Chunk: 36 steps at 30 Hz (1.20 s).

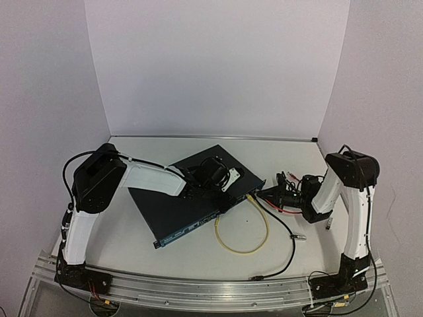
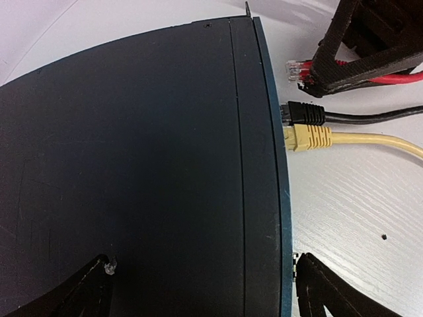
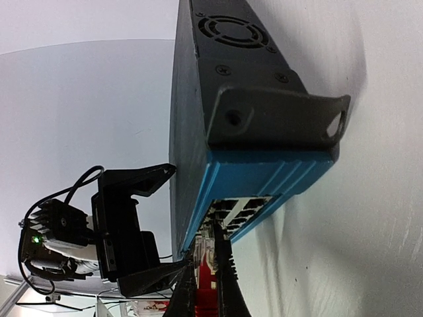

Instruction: Pull the plug from the switch port

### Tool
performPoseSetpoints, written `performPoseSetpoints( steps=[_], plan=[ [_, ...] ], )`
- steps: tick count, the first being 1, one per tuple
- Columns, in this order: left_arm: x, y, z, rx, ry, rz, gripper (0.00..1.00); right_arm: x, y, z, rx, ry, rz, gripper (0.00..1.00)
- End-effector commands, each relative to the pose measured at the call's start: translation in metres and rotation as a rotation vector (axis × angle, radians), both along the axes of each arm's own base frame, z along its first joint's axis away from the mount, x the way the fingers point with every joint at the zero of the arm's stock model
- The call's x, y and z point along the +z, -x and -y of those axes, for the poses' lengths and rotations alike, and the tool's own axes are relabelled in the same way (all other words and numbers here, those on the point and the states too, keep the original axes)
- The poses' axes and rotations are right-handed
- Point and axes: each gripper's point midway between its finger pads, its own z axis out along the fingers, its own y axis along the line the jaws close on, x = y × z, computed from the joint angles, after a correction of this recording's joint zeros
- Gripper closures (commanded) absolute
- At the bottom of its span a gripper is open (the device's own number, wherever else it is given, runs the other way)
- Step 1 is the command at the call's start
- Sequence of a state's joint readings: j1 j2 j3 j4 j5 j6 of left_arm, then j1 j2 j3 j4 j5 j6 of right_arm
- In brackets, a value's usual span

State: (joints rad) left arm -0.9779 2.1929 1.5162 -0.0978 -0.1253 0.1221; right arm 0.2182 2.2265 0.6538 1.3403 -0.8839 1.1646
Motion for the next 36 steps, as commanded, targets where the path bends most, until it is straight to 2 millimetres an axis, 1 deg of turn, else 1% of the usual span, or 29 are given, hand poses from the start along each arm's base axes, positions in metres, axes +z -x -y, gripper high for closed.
performPoseSetpoints(
  steps=[1, 3, 7, 13, 16, 18, 21, 25, 28, 30, 32, 34, 36],
  plan=[
    [-0.064, 0.003, -0.042, 0.075, -0.122, -0.152, 0.06, -0.076, 0.047, 0.021, -0.050, 0.138, -0.308, 1.00],
    [-0.064, 0.005, -0.042, 0.069, -0.124, -0.159, 0.06, -0.064, 0.044, 0.020, -0.044, 0.139, -0.265, 1.00],
    [-0.064, 0.005, -0.041, 0.065, -0.122, -0.163, 0.06, -0.027, 0.030, 0.015, -0.026, 0.119, -0.145, 1.00],
    [-0.059, 0.005, -0.037, 0.065, -0.097, -0.163, 0.06, 0.041, -0.009, 0.003, 0.014, 0.089, 0.041, 1.00],
    [-0.057, 0.005, -0.036, 0.067, -0.084, -0.162, 0.06, 0.074, -0.026, -0.001, 0.034, 0.117, 0.127, 1.00],
    [-0.055, 0.005, -0.034, 0.066, -0.073, -0.164, 0.06, 0.080, -0.027, 0.002, 0.042, 0.190, 0.122, 1.00],
    [-0.052, 0.004, -0.034, 0.067, -0.062, -0.160, 0.06, 0.096, -0.027, 0.012, 0.031, 0.321, 0.177, 1.00],
    [-0.050, 0.004, -0.032, 0.066, -0.049, -0.159, 0.06, 0.120, -0.024, 0.019, 0.044, 0.419, 0.221, 1.00],
    [-0.049, 0.005, -0.033, 0.069, -0.044, -0.159, 0.06, 0.130, -0.029, 0.035, 0.023, 0.578, 0.252, 1.00],
    [-0.049, 0.005, -0.033, 0.073, -0.041, -0.158, 0.06, 0.139, -0.044, 0.053, -0.024, 0.731, 0.299, 1.00],
    [-0.049, 0.005, -0.035, 0.080, -0.042, -0.157, 0.06, 0.152, -0.071, 0.073, -0.108, 0.879, 0.362, 1.00],
    [-0.048, 0.004, -0.035, 0.084, -0.039, -0.153, 0.06, 0.153, -0.096, 0.085, -0.151, 0.975, 0.379, 1.00],
    [-0.048, 0.003, -0.034, 0.087, -0.035, -0.149, 0.06, 0.153, -0.124, 0.090, -0.190, 1.022, 0.385, 1.00]
  ],
)
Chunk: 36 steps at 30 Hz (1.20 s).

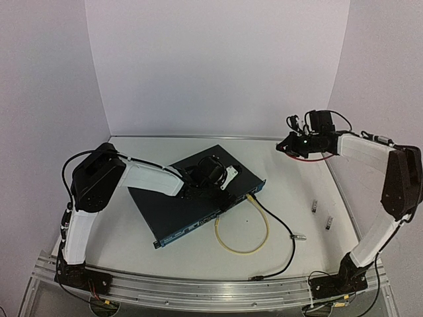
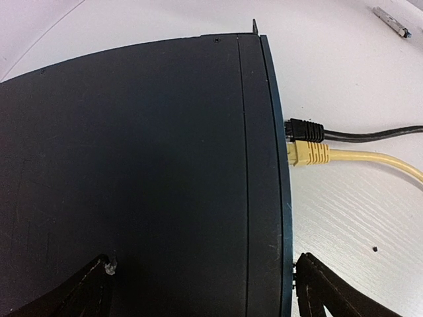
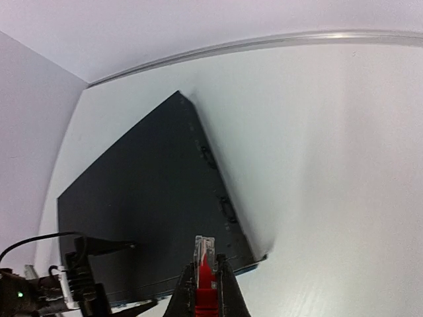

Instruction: Pull the plug from the switch port

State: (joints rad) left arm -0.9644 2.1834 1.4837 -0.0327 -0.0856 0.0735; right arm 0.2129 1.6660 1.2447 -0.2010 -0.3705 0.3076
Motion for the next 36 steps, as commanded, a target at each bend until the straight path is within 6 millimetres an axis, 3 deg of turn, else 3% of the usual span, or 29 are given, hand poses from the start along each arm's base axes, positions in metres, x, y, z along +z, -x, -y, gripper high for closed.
performPoseSetpoints(
  steps=[1, 5, 9, 13, 17, 22, 30, 33, 36],
  plan=[
    [-0.051, 0.005, -0.035, 0.065, -0.105, -0.127, 0.06, -0.016, -0.058, 0.037, -0.126, 0.278, 0.038, 1.00],
    [-0.049, 0.003, -0.033, 0.065, -0.098, -0.123, 0.06, -0.042, -0.103, 0.042, -0.196, 0.316, 0.018, 1.00],
    [-0.049, 0.002, -0.034, 0.067, -0.102, -0.115, 0.06, -0.053, -0.133, 0.030, -0.183, 0.280, 0.024, 1.00],
    [-0.051, 0.003, -0.034, 0.060, -0.109, -0.116, 0.06, -0.073, -0.148, 0.026, -0.179, 0.275, 0.007, 0.98],
    [-0.053, 0.004, -0.034, 0.053, -0.112, -0.121, 0.06, -0.104, -0.155, 0.030, -0.199, 0.295, -0.037, 0.93],
    [-0.055, 0.004, -0.033, 0.046, -0.114, -0.123, 0.06, -0.121, -0.156, 0.030, -0.221, 0.277, -0.075, 0.80],
    [-0.056, 0.005, -0.035, 0.051, -0.119, -0.120, 0.06, -0.097, -0.152, 0.033, -0.242, 0.262, -0.053, 0.46],
    [-0.057, 0.005, -0.036, 0.050, -0.123, -0.120, 0.06, -0.086, -0.132, 0.033, -0.247, 0.229, -0.079, 0.15],
    [-0.059, 0.006, -0.037, 0.050, -0.126, -0.122, 0.06, -0.078, -0.092, 0.024, -0.221, 0.128, -0.156, 0.10]
  ],
)
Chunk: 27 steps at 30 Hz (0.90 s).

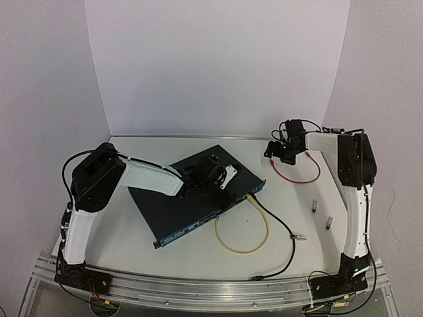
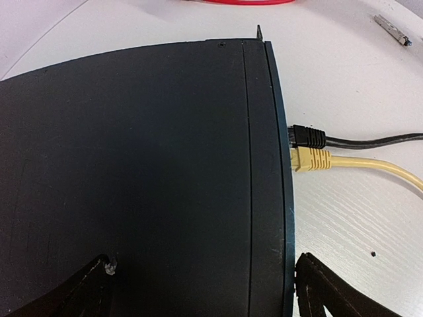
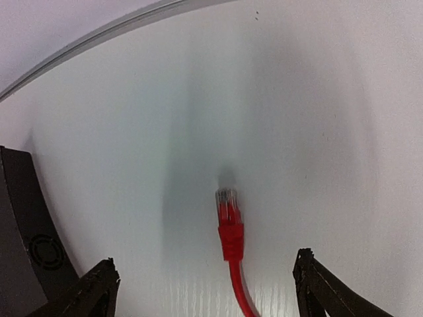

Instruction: Pull the plug from the switch port

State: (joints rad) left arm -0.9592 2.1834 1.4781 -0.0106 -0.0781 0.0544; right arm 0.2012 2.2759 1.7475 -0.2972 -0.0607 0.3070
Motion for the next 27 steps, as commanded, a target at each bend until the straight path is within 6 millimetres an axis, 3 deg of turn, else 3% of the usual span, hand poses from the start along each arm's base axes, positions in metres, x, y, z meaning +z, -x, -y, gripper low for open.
performPoseSetpoints(
  steps=[1, 3, 5, 6, 10, 15, 21, 27],
  plan=[
    [-0.061, 0.009, -0.038, 0.035, -0.151, -0.120, 0.06, 0.056, 0.050, -0.014, 0.021, -0.178, -0.012, 0.10],
    [-0.063, 0.010, -0.039, 0.032, -0.153, -0.125, 0.06, 0.048, 0.082, -0.027, 0.072, -0.274, -0.072, 0.10],
    [-0.064, 0.010, -0.040, 0.034, -0.156, -0.127, 0.06, 0.055, 0.110, -0.043, 0.150, -0.382, -0.103, 0.10],
    [-0.064, 0.011, -0.041, 0.034, -0.156, -0.126, 0.06, 0.047, 0.128, -0.048, 0.178, -0.422, -0.140, 0.10],
    [-0.065, 0.010, -0.044, 0.038, -0.160, -0.124, 0.06, 0.035, 0.169, -0.060, 0.261, -0.541, -0.197, 0.13],
    [-0.066, 0.011, -0.042, 0.037, -0.152, -0.132, 0.06, 0.017, 0.184, -0.071, 0.308, -0.657, -0.214, 0.19],
    [-0.067, 0.009, -0.042, 0.045, -0.150, -0.134, 0.06, 0.005, 0.174, -0.083, 0.317, -0.788, -0.190, 0.28],
    [-0.067, 0.008, -0.041, 0.047, -0.149, -0.136, 0.06, -0.012, 0.181, -0.083, 0.318, -0.803, -0.227, 0.31]
  ],
)
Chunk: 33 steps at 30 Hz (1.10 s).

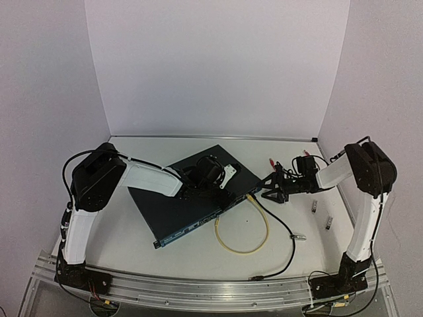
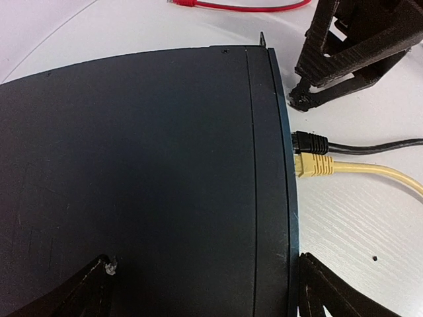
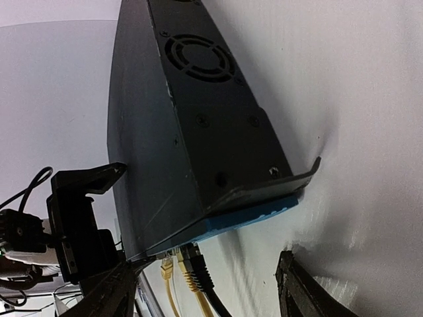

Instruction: Pull the plug from the switch port

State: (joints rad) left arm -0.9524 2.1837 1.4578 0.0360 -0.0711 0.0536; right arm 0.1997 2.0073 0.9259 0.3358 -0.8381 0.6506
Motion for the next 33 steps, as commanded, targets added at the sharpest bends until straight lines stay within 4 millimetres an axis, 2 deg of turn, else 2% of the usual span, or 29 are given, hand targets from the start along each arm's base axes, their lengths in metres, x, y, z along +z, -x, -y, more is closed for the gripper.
performPoseSetpoints(
  steps=[1, 5, 11, 16, 22, 27, 33],
  plan=[
    [-0.068, 0.011, -0.041, 0.045, -0.174, -0.148, 0.06, 0.003, 0.002, -0.007, 0.034, -0.072, 0.024, 0.33],
    [-0.068, 0.010, -0.041, 0.047, -0.176, -0.147, 0.06, -0.002, 0.014, -0.010, 0.054, -0.086, 0.023, 0.37],
    [-0.071, 0.012, -0.043, 0.047, -0.184, -0.151, 0.07, -0.007, 0.026, -0.015, 0.080, -0.089, 0.024, 0.38],
    [-0.072, 0.012, -0.044, 0.051, -0.187, -0.152, 0.07, -0.014, 0.024, -0.020, 0.076, -0.081, 0.008, 0.45],
    [-0.074, 0.013, -0.045, 0.051, -0.189, -0.156, 0.07, -0.024, 0.023, -0.030, 0.073, -0.073, -0.004, 0.50],
    [-0.075, 0.013, -0.046, 0.051, -0.189, -0.159, 0.07, -0.030, 0.019, -0.029, 0.038, -0.066, -0.020, 0.57],
    [-0.076, 0.014, -0.046, 0.049, -0.189, -0.164, 0.07, -0.035, 0.017, -0.029, 0.012, -0.075, -0.033, 0.60]
  ],
)
